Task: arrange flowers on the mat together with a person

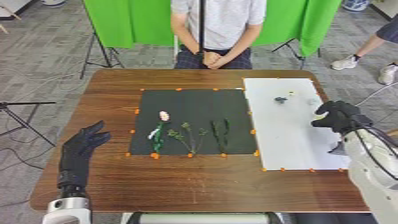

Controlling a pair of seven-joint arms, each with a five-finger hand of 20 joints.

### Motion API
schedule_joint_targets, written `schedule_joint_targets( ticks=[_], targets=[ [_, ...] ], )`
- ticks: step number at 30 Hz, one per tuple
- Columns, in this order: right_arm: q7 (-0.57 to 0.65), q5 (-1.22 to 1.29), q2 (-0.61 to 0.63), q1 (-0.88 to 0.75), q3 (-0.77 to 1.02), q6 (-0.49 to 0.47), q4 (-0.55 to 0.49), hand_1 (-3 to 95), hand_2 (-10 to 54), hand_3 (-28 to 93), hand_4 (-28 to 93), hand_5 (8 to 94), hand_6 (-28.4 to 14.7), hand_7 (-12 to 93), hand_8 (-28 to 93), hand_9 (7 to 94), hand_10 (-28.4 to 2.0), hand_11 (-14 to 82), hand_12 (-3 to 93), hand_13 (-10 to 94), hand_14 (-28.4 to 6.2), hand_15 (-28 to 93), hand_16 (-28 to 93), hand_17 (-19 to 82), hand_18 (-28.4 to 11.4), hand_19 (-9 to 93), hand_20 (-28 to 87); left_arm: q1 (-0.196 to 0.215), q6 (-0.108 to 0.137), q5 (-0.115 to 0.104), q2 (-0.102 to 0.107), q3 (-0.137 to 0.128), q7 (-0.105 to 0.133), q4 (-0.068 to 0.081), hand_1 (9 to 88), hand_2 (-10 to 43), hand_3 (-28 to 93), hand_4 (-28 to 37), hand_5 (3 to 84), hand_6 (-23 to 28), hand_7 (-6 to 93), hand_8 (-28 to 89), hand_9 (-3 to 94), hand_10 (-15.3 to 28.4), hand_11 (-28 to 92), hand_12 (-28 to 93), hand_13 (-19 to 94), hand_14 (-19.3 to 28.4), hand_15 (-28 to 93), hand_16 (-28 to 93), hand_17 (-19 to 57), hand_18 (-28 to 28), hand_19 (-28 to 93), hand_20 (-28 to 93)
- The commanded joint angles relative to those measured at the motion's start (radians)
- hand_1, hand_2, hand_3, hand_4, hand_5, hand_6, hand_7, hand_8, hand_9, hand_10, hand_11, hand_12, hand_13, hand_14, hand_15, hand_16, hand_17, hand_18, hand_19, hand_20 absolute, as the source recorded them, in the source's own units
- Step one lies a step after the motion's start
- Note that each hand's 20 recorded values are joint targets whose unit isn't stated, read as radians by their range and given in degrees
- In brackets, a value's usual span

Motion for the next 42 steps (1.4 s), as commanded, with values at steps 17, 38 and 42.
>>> schedule_joint_targets(
  ticks=[17, 38, 42],
  targets=[
    [0.1, 0.019, 0.025, 0.023, -0.068, 0.293, 0.006, 64.5, -9.5, 54, -25, 83.2, 3.4, 21, 2, 91.5, -8.3, 5.2, 33.0, 92, -2.5, 43, 31, 51, -17.8, 85, 44, 0.007, -0.006, 0.002, 0.001, -0.003, -0.009, -0.001, 19.4, 9.9, 64, -28.3, 50.3, 3.9, 13.8, -6, 53.6, 16.0, 22, 13, 41, 19.0, 23, -2, 10.2, 12.7, 12, 18],
    [0.034, 0.345, -0.183, 0.523, -0.523, 0.137, -0.215, 64.1, -9.5, 55, -24, 84.3, 3.0, 20, 4, 92.6, -8.1, 5.2, 34.4, 93, -2.1, 42, 33, 51, -17.7, 87, 42, 0.015, 0.017, -0.018, 0.0, -0.006, -0.004, -0.003, 18.2, 12.1, 62, -28.3, 50.4, 3.9, 14.0, -7, 53.7, 16.2, 22, 13, 41, 18.9, 23, -2, 10.2, 12.7, 13, 18],
    [0.023, 0.377, -0.252, 0.589, -0.64, 0.048, -0.166, 64.0, -9.5, 55, -24, 84.3, 3.0, 20, 4, 92.5, -8.1, 5.1, 34.5, 93, -1.9, 42, 33, 51, -17.7, 87, 42, 0.011, 0.017, -0.02, 0.001, -0.001, -0.004, 0.0, 17.6, 12.7, 62, -28.3, 50.4, 3.9, 13.9, -7, 53.7, 16.1, 22, 13, 42, 19.0, 23, -2, 10.2, 12.7, 13, 18]
  ],
)
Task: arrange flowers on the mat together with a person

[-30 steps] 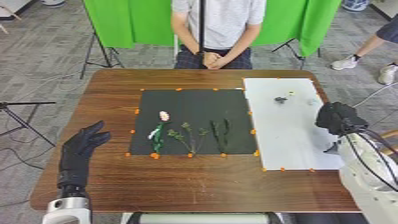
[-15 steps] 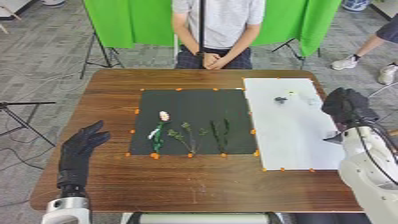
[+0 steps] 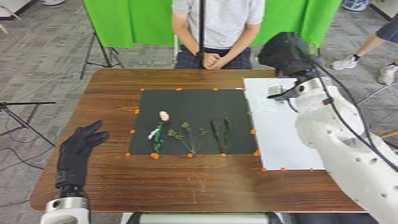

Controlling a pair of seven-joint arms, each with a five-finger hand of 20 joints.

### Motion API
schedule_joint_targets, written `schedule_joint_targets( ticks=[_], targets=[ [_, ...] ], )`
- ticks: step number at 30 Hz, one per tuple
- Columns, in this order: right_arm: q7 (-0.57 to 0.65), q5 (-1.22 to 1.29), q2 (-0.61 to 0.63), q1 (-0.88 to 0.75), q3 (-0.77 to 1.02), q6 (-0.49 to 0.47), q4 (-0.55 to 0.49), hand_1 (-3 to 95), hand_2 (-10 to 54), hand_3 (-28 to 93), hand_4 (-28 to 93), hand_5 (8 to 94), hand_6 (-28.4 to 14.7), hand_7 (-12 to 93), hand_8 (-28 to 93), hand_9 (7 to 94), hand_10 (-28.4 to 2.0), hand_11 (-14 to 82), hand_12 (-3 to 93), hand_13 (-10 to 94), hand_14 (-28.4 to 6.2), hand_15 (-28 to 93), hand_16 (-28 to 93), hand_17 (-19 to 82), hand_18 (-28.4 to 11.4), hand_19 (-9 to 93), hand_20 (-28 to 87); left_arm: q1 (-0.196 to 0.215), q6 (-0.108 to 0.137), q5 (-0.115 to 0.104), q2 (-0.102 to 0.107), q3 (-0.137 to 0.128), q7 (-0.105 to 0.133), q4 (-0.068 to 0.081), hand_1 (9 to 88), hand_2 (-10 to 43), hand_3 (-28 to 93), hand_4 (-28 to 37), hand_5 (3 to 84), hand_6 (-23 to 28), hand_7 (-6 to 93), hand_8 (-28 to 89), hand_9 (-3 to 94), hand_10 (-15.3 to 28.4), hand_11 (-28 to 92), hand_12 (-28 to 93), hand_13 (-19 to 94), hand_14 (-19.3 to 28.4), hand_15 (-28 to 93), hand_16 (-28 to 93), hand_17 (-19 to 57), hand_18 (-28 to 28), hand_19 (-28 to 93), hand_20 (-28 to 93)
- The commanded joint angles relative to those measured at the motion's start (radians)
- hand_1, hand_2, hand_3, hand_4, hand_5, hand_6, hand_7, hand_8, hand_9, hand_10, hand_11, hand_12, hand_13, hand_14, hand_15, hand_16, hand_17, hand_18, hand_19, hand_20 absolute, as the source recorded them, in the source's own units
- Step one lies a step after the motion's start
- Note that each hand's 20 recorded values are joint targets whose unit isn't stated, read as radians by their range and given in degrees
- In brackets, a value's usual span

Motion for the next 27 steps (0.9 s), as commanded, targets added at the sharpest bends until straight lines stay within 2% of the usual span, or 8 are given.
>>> schedule_joint_targets(
  ticks=[1, 8, 20, 27],
  targets=[
    [-0.03, 0.049, -0.195, 0.154, -0.24, -0.173, 0.053, 64.0, -9.5, 55, -24, 84.2, 3.0, 20, 4, 92.6, -8.1, 5.1, 34.5, 93, -1.9, 42, 33, 51, -17.7, 87, 42, 0.01, 0.013, -0.008, -0.001, 0.007, -0.003, 0.001, 17.7, 12.8, 62, -28.3, 50.4, 3.9, 13.9, -7, 53.7, 16.1, 22, 13, 42, 18.9, 23, -2, 10.2, 12.7, 12, 18],
    [-0.038, 0.015, -0.237, 0.204, -0.375, -0.3, 0.107, 64.0, -9.5, 55, -24, 84.2, 2.9, 20, 5, 92.5, -8.3, 5.1, 34.7, 93, -1.9, 42, 33, 51, -17.7, 88, 42, 0.008, 0.017, -0.01, 0.0, 0.012, -0.004, 0.002, 17.2, 13.6, 62, -28.3, 50.6, 4.0, 13.8, -7, 53.7, 16.1, 22, 13, 42, 19.0, 23, -2, 10.2, 12.8, 13, 18],
    [-0.024, -0.05, -0.258, 0.216, -0.443, -0.401, 0.156, 63.3, -9.5, 56, -23, 84.2, 2.9, 20, 5, 91.9, -8.3, 5.5, 36.3, 93, -2.0, 43, 34, 51, -17.7, 88, 41, 0.003, 0.014, -0.009, 0.003, 0.015, -0.004, 0.005, 16.7, 13.3, 63, -28.3, 50.6, 4.0, 13.8, -7, 53.8, 16.2, 22, 13, 42, 19.0, 24, -2, 10.2, 12.8, 13, 19],
    [-0.031, -0.099, -0.278, 0.213, -0.462, -0.42, 0.194, 62.3, -9.5, 56, -23, 83.4, 3.4, 20, 5, 91.3, -8.9, 5.7, 37.4, 92, -2.2, 44, 34, 50, -17.9, 88, 41, -0.004, 0.008, -0.008, 0.004, 0.016, -0.008, 0.008, 16.7, 13.1, 63, -28.3, 50.6, 3.9, 13.8, -7, 53.7, 16.1, 22, 13, 42, 19.0, 24, -2, 10.2, 12.7, 13, 18]
  ],
)
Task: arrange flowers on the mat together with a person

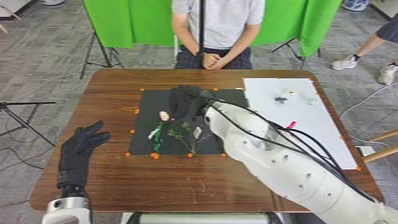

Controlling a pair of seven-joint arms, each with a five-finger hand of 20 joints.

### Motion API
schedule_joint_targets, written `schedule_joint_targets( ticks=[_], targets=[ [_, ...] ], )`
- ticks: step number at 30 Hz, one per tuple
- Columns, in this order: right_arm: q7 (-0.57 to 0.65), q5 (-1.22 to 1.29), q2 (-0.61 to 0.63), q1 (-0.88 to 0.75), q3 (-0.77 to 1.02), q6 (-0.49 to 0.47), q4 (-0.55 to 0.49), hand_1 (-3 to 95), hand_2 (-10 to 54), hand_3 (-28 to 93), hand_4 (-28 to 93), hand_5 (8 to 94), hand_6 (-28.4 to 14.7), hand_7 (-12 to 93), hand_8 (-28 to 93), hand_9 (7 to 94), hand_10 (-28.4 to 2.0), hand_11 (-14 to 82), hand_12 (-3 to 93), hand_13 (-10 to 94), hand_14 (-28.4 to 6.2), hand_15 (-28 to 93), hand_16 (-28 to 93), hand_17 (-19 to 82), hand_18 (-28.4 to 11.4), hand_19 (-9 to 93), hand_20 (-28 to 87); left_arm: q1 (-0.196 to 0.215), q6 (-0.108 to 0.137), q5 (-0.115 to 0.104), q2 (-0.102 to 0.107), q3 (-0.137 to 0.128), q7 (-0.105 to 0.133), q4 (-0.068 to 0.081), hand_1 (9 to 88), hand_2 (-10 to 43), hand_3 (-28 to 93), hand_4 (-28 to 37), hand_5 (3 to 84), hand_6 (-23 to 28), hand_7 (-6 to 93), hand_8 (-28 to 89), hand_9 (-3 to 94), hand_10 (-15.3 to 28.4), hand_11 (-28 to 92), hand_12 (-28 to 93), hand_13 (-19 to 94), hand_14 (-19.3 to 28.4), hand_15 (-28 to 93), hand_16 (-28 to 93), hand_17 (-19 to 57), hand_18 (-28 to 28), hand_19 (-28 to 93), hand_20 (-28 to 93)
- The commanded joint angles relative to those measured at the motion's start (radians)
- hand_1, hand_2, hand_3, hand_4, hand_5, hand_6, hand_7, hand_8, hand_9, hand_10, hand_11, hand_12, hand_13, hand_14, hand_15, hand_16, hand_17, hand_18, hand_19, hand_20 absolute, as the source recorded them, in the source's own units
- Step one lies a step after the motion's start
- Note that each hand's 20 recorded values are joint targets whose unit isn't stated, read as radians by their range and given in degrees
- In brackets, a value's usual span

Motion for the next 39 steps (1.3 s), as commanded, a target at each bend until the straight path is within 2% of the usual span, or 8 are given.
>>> schedule_joint_targets(
  ticks=[1, 10, 29, 39],
  targets=[
    [-0.002, -0.056, -0.032, -0.002, -0.018, -0.029, 0.042, 62.1, -9.5, 56, -23, 83.3, 3.5, 20, 5, 91.3, -9.1, 5.7, 37.5, 92, -2.2, 44, 34, 50, -17.9, 88, 41, -0.002, 0.0, -0.003, 0.0, 0.005, -0.011, 0.007, 16.7, 13.1, 63, -28.3, 50.6, 4.0, 13.8, -7, 53.7, 16.1, 22, 13, 42, 19.0, 24, -2, 10.2, 12.7, 13, 18],
    [-0.008, -0.072, -0.033, -0.009, -0.016, -0.017, 0.043, 58.4, -9.5, 57, -22, 80.4, 3.9, 20, 3, 90.1, -9.8, 9.1, 36.3, 91, -2.5, 45, 33, 50, -18.3, 89, 41, -0.002, -0.006, 0.0, 0.0, 0.005, -0.015, 0.007, 16.4, 12.8, 63, -28.3, 50.6, 3.9, 13.9, -7, 53.7, 16.2, 22, 13, 42, 19.1, 23, -2, 10.2, 12.7, 13, 19],
    [-0.052, -0.141, -0.017, -0.019, -0.005, -0.06, 0.038, 56.6, -9.5, 55, -21, 74.9, 4.3, 18, 0, 85.8, -10.5, 12.8, 33.2, 90, -2.5, 45, 33, 49, -18.5, 88, 41, 0.0, -0.008, 0.004, 0.003, 0.004, -0.018, 0.005, 17.6, 11.8, 63, -28.3, 50.4, 3.8, 14.1, -7, 53.7, 16.1, 22, 13, 41, 19.1, 23, -2, 10.1, 12.7, 13, 18],
    [-0.074, -0.185, -0.003, -0.012, 0.002, -0.044, 0.029, 49.9, -9.5, 63, -24, 69.4, 4.6, 18, -3, 81.9, -11.4, 17.3, 28.7, 89, -2.8, 45, 33, 48, -18.4, 87, 42, 0.0, -0.006, 0.005, -0.002, 0.006, -0.013, 0.006, 17.7, 11.4, 64, -28.3, 50.4, 3.6, 14.2, -7, 53.6, 16.0, 22, 13, 42, 18.9, 23, -2, 10.1, 12.7, 13, 18]
  ],
)
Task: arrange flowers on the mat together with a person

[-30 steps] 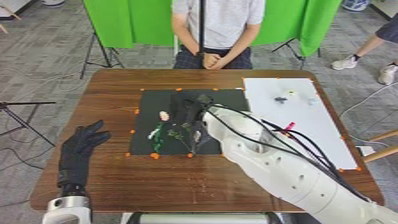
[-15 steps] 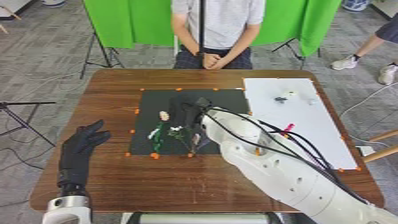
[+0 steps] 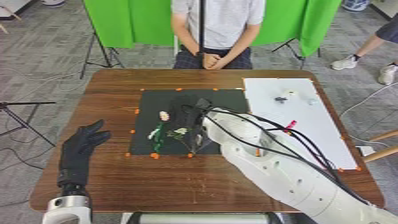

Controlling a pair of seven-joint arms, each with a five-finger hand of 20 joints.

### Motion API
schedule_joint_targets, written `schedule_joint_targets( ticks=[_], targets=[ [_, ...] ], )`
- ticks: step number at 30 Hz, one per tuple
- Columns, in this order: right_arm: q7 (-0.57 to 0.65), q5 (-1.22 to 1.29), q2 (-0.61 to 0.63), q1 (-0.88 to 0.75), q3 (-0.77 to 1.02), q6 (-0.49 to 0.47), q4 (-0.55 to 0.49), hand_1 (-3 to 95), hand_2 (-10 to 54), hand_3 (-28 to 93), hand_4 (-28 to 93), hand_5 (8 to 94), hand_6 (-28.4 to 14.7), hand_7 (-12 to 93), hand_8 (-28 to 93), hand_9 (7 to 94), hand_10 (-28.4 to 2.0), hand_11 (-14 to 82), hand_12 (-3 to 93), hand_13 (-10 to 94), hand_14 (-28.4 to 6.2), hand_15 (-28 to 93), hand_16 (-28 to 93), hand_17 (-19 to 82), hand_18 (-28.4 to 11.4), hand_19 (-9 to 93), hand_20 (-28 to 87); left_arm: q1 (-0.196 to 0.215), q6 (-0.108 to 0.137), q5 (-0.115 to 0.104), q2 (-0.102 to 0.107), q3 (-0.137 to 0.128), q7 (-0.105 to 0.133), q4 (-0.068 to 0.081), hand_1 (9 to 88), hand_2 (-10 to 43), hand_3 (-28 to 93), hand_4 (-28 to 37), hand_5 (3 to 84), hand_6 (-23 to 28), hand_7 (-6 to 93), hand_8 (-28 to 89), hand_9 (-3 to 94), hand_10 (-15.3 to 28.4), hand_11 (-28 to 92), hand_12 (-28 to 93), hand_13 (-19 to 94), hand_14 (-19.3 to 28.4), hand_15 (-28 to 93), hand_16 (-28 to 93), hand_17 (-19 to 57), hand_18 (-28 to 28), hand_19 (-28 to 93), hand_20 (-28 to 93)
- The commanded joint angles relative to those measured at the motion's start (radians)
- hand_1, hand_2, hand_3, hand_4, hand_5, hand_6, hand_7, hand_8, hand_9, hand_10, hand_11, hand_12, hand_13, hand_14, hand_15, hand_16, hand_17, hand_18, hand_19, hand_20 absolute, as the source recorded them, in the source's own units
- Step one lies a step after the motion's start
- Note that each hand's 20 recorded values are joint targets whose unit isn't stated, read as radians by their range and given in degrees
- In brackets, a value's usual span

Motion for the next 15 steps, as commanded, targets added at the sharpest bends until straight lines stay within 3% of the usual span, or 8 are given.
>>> schedule_joint_targets(
  ticks=[1, 4, 9, 12, 15],
  targets=[
    [-0.02, -0.044, 0.016, 0.005, 0.025, 0.002, -0.022, 49.8, -9.5, 64, -24, 69.3, 4.6, 18, -3, 81.8, -11.4, 17.4, 28.5, 89, -2.8, 45, 33, 48, -18.4, 87, 42, 0.009, -0.004, 0.003, -0.006, 0.004, -0.006, 0.005, 17.7, 11.4, 64, -28.3, 50.4, 3.6, 14.1, -7, 53.7, 16.0, 22, 13, 42, 18.9, 23, -2, 10.1, 12.8, 13, 18],
    [-0.017, -0.009, 0.025, -0.006, 0.081, 0.019, -0.064, 49.2, -9.5, 64, -24, 68.7, 4.8, 18, -4, 80.7, -11.4, 17.7, 27.9, 88, -2.9, 45, 33, 47, -18.6, 86, 42, 0.006, -0.002, 0.002, -0.007, 0.004, -0.007, 0.006, 17.7, 11.3, 64, -28.3, 50.3, 3.6, 14.2, -7, 53.7, 16.1, 22, 13, 42, 18.9, 23, -2, 10.1, 12.7, 13, 18],
    [-0.013, 0.136, 0.064, -0.102, 0.286, 0.121, -0.221, 45.7, -9.5, 68, -25, 66.6, 4.0, 18, -12, 77.8, -12.3, 20.3, 22.1, 86, -4.3, 43, 32, 45, -18.8, 83, 43, 0.004, -0.005, 0.002, -0.006, 0.006, -0.007, 0.007, 17.9, 11.3, 64, -28.3, 50.4, 3.6, 14.1, -7, 53.7, 16.0, 22, 13, 42, 18.9, 23, -2, 10.1, 12.7, 13, 18],
    [-0.045, 0.311, 0.078, -0.216, 0.451, 0.2, -0.31, 41.0, -9.5, 68, -23, 63.4, 1.6, 17, -11, 72.8, -14.0, 18.2, 20.8, 77, -8.7, 37, 29, 38, -19.5, 73, 41, 0.006, -0.007, 0.003, -0.007, 0.007, -0.008, 0.007, 17.9, 11.3, 64, -28.3, 50.4, 3.6, 14.1, -7, 53.7, 16.1, 22, 13, 41, 19.0, 23, -2, 10.1, 12.7, 13, 18],
    [-0.107, 0.524, 0.097, -0.343, 0.586, 0.293, -0.376, 29.6, -9.5, 68, -18, 59.8, -0.8, 14, -10, 65.5, -15.7, 12.8, 18.3, 64, -14.3, 26, 24, 31, -19.0, 56, 37, 0.013, -0.008, 0.002, -0.008, 0.004, -0.009, 0.004, 17.7, 11.3, 64, -28.3, 50.4, 3.6, 14.1, -7, 53.7, 16.1, 22, 13, 41, 19.0, 23, -2, 10.1, 12.7, 13, 18]
  ],
)
